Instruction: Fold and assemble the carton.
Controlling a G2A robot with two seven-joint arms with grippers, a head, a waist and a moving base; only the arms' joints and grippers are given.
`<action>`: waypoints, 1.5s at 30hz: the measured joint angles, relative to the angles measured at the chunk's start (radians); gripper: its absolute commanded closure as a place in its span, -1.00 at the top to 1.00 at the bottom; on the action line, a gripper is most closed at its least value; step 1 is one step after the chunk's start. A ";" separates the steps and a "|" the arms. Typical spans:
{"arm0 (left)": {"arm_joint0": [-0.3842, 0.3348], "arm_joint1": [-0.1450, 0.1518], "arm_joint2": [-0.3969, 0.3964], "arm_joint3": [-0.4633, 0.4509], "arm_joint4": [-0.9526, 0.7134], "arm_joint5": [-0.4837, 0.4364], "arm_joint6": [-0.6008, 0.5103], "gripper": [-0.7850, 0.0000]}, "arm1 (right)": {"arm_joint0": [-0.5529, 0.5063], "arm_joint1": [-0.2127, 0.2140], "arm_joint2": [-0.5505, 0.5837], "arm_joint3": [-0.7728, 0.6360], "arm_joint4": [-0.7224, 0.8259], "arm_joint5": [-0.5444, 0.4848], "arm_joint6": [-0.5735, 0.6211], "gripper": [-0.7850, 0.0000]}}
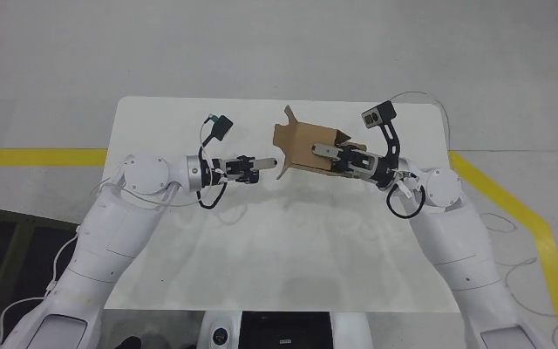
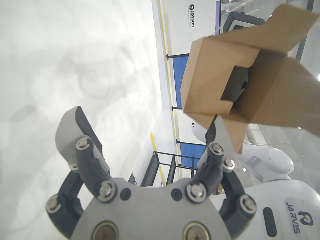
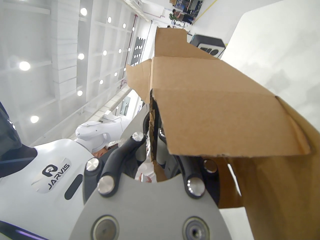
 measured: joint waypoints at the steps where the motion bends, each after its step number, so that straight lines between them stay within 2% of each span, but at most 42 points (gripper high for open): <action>1: 0.005 0.001 0.002 -0.004 0.008 0.000 -0.001 1.00 | -0.001 0.000 0.005 0.000 -0.003 -0.001 -0.013 -1.00; 13: 0.030 -0.006 0.042 -0.050 0.018 0.024 0.000 1.00 | -0.012 -0.006 -0.032 -0.007 -0.104 0.018 -0.104 -1.00; 25: 0.031 0.000 -0.014 -0.020 -0.007 0.034 0.017 1.00 | -0.014 -0.004 -0.056 -0.016 -0.118 0.053 -0.004 -1.00; 45: 0.035 -0.003 -0.001 -0.024 -0.008 0.029 -0.005 1.00 | 0.014 -0.013 -0.099 0.010 -0.116 0.054 0.018 -1.00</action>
